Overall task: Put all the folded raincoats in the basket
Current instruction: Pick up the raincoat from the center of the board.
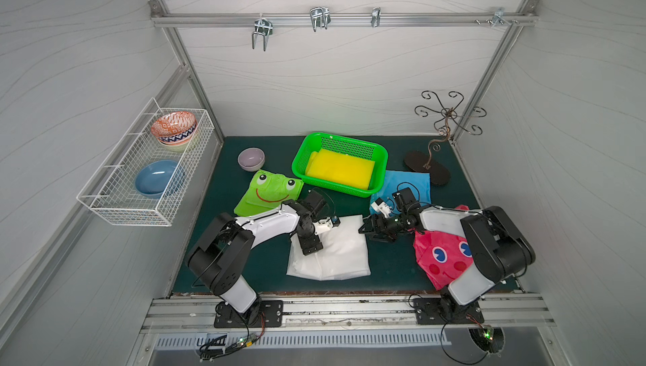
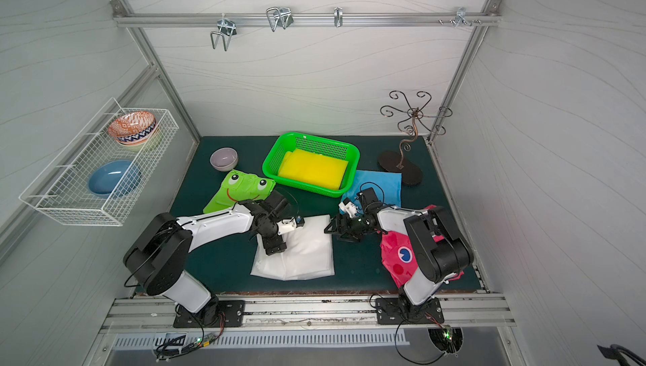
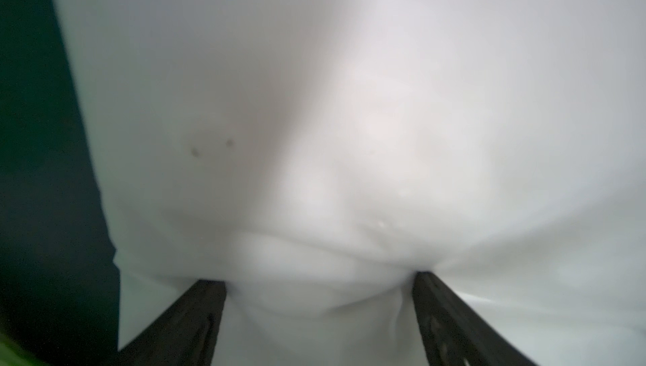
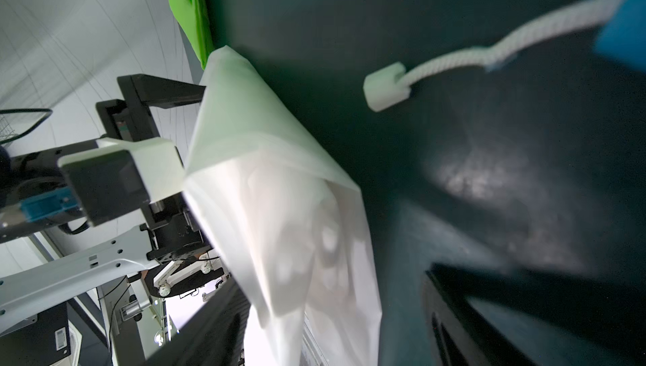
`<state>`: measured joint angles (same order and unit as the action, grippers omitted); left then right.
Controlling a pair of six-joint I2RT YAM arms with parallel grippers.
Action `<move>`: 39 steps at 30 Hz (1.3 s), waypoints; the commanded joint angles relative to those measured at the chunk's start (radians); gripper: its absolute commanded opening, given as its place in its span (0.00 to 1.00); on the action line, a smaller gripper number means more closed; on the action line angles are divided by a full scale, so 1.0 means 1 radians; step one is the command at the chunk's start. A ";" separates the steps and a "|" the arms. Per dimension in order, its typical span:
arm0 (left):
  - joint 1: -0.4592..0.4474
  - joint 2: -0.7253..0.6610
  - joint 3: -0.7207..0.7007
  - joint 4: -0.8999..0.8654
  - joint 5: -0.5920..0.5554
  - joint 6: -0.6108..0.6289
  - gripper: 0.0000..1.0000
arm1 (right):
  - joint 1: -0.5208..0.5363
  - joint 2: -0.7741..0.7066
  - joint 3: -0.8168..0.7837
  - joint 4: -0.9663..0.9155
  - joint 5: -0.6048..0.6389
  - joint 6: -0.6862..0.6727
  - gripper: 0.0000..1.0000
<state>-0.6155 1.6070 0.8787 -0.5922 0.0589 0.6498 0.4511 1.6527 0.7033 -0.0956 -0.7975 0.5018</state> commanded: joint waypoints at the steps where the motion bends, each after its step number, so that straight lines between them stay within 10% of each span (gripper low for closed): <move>1: 0.005 0.041 -0.044 0.023 -0.073 -0.005 0.89 | 0.024 0.060 0.040 0.091 0.005 -0.003 0.82; 39: 0.005 0.060 -0.024 0.014 -0.097 -0.061 0.89 | 0.142 0.137 -0.110 0.251 -0.319 0.049 0.65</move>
<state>-0.6163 1.6070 0.8768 -0.5884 0.0521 0.6079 0.5701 1.7676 0.5900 0.1886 -1.0775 0.5468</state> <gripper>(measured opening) 0.893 0.659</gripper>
